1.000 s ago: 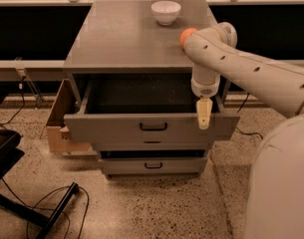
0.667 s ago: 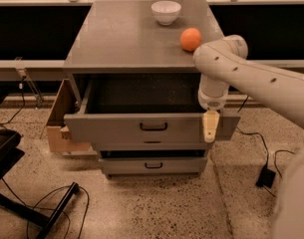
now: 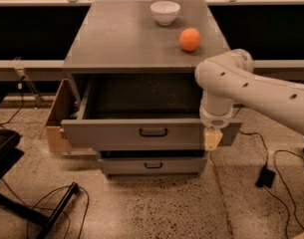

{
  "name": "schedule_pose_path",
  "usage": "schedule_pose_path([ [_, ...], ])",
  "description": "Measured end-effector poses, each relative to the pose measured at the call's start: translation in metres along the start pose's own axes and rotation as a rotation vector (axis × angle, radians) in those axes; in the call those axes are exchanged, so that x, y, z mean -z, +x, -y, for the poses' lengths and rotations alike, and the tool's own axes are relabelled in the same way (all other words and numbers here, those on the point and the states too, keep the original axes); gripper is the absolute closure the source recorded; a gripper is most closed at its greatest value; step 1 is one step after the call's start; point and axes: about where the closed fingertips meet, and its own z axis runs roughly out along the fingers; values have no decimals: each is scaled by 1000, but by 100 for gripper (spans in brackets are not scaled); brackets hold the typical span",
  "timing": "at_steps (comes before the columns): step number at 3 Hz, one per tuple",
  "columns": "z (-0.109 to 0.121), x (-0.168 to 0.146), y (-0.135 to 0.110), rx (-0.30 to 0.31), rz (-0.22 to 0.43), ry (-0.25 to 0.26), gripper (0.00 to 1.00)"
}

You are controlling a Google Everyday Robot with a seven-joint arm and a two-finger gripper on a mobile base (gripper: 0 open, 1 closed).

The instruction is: Open top drawer

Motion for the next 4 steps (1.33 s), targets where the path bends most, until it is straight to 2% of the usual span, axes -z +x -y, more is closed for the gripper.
schedule_pose_path([
  [1,-15,-2,-1,17,-6,-31,70],
  [2,-14,4,0,17,-6,-31,94],
  [3,-14,4,0,17,-6,-31,91],
  [4,-14,4,0,17,-6,-31,68],
])
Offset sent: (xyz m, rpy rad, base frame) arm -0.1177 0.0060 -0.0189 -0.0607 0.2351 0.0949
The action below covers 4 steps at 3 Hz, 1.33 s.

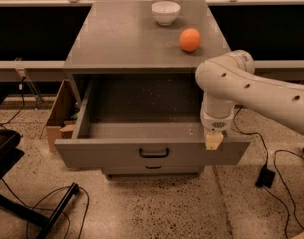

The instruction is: Open top drawer

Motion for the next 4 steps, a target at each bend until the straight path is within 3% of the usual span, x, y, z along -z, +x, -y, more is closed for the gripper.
schedule_pose_path([
  [1,0,0,0,0,0,0,37],
  [2,0,0,0,0,0,0,14],
  [3,0,0,0,0,0,0,0],
  [4,0,0,0,0,0,0,0],
])
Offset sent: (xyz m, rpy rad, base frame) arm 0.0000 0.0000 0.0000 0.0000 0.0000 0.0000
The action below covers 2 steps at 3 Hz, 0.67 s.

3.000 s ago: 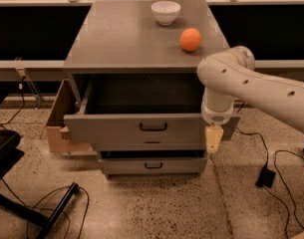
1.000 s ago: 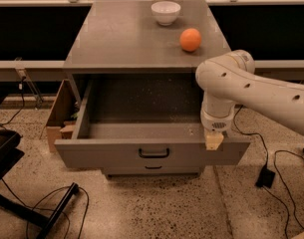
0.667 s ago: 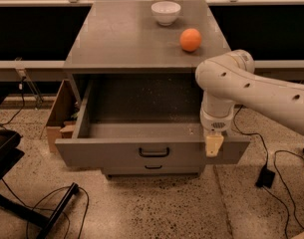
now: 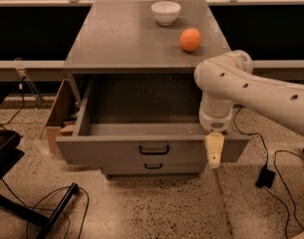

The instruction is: Open top drawer

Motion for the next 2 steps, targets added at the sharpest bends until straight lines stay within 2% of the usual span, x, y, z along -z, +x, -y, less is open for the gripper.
schedule_pose_path([
  [1,-14,-7,3,1,8,-23,0],
  [2,-56,-6,12,-8,-2,-61,15],
])
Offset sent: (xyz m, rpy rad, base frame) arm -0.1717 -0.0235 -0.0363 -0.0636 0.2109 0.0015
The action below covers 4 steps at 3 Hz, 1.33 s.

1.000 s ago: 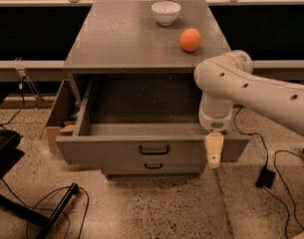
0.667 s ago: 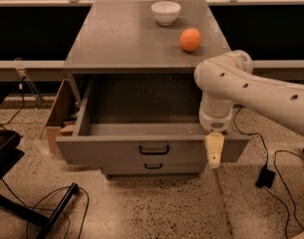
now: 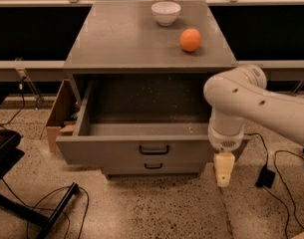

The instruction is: Open top drawer

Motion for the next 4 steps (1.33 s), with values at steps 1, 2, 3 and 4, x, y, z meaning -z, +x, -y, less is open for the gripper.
schedule_pose_path([
  [1,-35,-6,12,-8,-31,-53,46],
  [2,-35,1,12,-8,-31,-53,69],
  [3,-32,6,13,-8,-31,-53,92],
  [4,-63,11,34,-55,-73,-76,100],
])
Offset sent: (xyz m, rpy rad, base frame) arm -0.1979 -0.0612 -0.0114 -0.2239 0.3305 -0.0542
